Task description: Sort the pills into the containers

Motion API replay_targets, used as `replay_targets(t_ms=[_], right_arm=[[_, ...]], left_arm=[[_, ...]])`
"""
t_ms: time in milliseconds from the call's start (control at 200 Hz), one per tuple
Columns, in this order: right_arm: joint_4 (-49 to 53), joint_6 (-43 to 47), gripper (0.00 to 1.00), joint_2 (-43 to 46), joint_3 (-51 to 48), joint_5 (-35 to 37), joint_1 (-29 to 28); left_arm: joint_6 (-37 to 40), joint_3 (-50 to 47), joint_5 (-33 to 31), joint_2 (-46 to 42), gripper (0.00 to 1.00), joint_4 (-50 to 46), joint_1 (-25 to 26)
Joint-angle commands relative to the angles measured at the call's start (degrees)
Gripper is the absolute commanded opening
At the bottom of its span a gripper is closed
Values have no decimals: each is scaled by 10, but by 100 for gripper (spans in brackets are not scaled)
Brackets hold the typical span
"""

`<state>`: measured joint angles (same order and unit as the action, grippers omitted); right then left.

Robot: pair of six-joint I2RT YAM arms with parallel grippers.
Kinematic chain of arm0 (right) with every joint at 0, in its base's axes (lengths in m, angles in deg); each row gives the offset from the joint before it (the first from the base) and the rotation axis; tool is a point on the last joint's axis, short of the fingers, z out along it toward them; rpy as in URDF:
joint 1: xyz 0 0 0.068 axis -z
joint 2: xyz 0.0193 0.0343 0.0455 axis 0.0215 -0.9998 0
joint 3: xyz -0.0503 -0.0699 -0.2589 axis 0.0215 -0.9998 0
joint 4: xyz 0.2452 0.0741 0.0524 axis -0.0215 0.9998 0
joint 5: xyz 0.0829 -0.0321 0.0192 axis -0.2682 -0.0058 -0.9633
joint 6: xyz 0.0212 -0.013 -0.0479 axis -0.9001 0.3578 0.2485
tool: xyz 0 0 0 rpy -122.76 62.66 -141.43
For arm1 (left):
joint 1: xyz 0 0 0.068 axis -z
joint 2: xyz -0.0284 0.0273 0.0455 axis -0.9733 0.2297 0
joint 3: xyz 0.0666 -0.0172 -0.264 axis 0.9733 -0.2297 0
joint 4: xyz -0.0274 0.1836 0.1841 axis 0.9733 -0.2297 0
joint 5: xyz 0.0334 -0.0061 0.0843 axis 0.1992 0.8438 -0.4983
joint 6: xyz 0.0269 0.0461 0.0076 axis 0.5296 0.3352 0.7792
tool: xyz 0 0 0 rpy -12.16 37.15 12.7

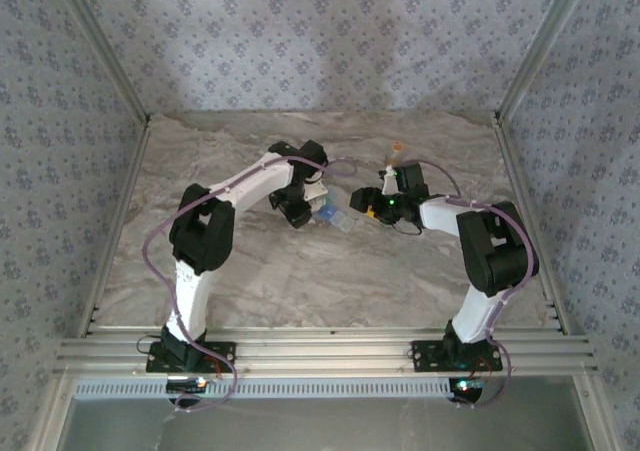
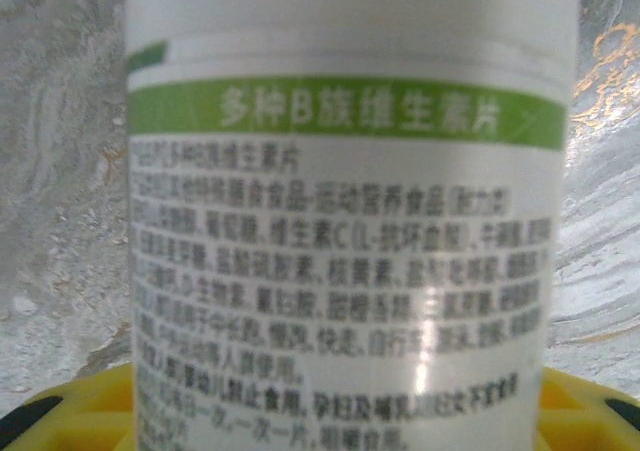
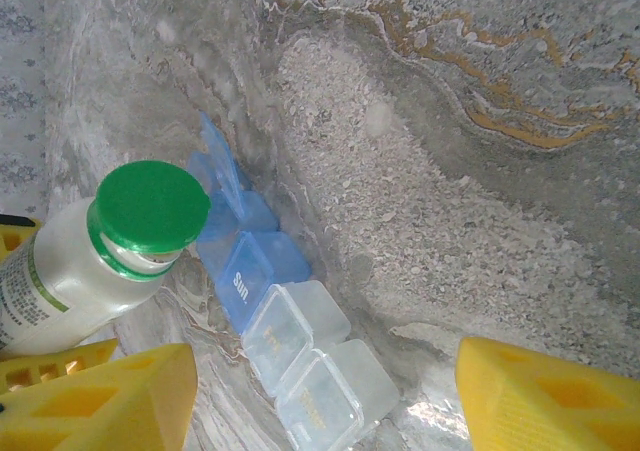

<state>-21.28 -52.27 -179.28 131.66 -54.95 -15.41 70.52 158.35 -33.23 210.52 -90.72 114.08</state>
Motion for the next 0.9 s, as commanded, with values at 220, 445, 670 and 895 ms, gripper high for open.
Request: replay_targets(t_ms=[220, 445, 670, 895], right_arm=[[16, 0, 71, 1, 3, -1, -3], [16, -1, 71, 0, 4, -1, -5], [19, 0, 71, 0, 6, -1, -8], [21, 1, 71, 1, 6, 1, -8]], left_arm=[[41, 15, -57, 13, 0, -29, 22], [63, 1, -134, 17, 0, -15, 40], [85, -19, -175, 16, 0, 5, 52], [107, -33, -230, 9, 0, 25, 61]])
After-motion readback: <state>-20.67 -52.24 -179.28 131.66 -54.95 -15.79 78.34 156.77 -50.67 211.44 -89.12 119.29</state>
